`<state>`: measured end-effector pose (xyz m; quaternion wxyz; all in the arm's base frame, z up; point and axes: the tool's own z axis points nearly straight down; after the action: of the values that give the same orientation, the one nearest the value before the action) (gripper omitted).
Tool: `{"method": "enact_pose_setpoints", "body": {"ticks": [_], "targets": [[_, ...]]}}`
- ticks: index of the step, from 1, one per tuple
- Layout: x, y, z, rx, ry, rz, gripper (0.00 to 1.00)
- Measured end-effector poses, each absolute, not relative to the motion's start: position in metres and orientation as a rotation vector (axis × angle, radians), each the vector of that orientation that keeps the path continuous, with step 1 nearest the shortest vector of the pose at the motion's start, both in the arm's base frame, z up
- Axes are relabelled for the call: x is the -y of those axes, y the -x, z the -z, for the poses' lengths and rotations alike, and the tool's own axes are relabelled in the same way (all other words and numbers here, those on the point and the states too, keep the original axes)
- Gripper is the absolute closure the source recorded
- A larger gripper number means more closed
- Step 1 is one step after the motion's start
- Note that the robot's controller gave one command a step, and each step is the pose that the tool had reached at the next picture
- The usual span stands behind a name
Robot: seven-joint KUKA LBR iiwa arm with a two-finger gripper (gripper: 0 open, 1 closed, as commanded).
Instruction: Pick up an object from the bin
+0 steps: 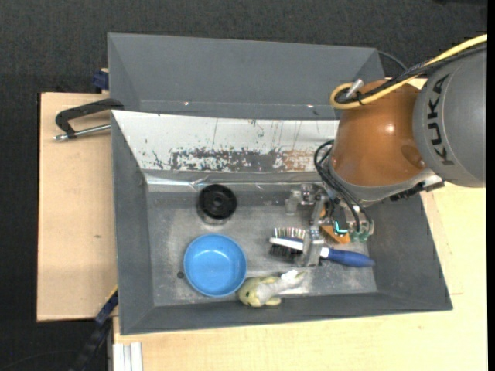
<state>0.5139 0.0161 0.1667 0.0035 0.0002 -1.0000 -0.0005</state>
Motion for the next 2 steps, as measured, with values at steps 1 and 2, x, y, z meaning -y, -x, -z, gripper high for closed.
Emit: {"method": "enact_pose_setpoints", "body": {"ticks": [1,2], "targets": [[0.0183,-0.5234,-0.0715,3.123,0.283,0.001,0.00],[0.0174,-0.5246,-0.0743,3.128,0.281,0.002,1.00]]}}
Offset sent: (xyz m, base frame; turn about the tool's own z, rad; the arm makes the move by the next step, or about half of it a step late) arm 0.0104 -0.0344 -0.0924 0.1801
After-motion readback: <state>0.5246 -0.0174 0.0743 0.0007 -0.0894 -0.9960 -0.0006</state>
